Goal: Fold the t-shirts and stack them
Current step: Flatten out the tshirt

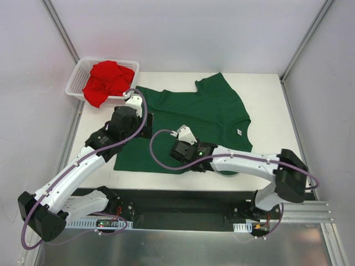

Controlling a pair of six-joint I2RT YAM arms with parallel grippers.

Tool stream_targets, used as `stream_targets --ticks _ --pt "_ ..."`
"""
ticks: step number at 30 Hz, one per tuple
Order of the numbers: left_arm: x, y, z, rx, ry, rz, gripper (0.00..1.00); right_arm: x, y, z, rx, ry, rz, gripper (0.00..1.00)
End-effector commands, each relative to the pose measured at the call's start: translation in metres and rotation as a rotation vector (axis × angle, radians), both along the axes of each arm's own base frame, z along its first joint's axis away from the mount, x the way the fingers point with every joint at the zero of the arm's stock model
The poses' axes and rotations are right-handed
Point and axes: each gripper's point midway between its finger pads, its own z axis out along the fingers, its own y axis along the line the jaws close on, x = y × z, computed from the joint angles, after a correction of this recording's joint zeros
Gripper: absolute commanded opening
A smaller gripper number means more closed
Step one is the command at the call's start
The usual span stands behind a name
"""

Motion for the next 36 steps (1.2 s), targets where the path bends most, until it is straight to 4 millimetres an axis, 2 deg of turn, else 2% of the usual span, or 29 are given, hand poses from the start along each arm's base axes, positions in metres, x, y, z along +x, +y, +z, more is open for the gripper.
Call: stream_targets --ticks 1,6,14,27,31,36 --pt "0.002 0.003 0.002 -0.005 -0.020 0.014 0.99 -0.018 -0.028 0.019 0.011 -0.014 -0.052 0.46" --pt "0.002 0.003 0.002 -0.005 -0.016 0.012 0.99 -0.043 -0.035 0.010 0.054 0.006 -0.057 0.45" --pt "0.002 0.004 0.002 -0.008 -0.018 0.014 0.99 -0.070 -0.041 -0.024 0.019 0.021 -0.053 0.44" --pt "0.001 0.006 0.003 -0.004 -0.026 0.015 0.99 -0.074 -0.033 -0.083 -0.049 0.050 -0.073 0.43" --pt "0.001 0.007 0.004 0.000 -0.031 0.018 0.99 -0.070 -0.035 -0.091 -0.037 0.057 -0.087 0.43" --pt "0.001 0.007 0.002 0.003 -0.023 0.017 0.99 -0.057 -0.040 -0.090 -0.010 0.047 -0.086 0.43"
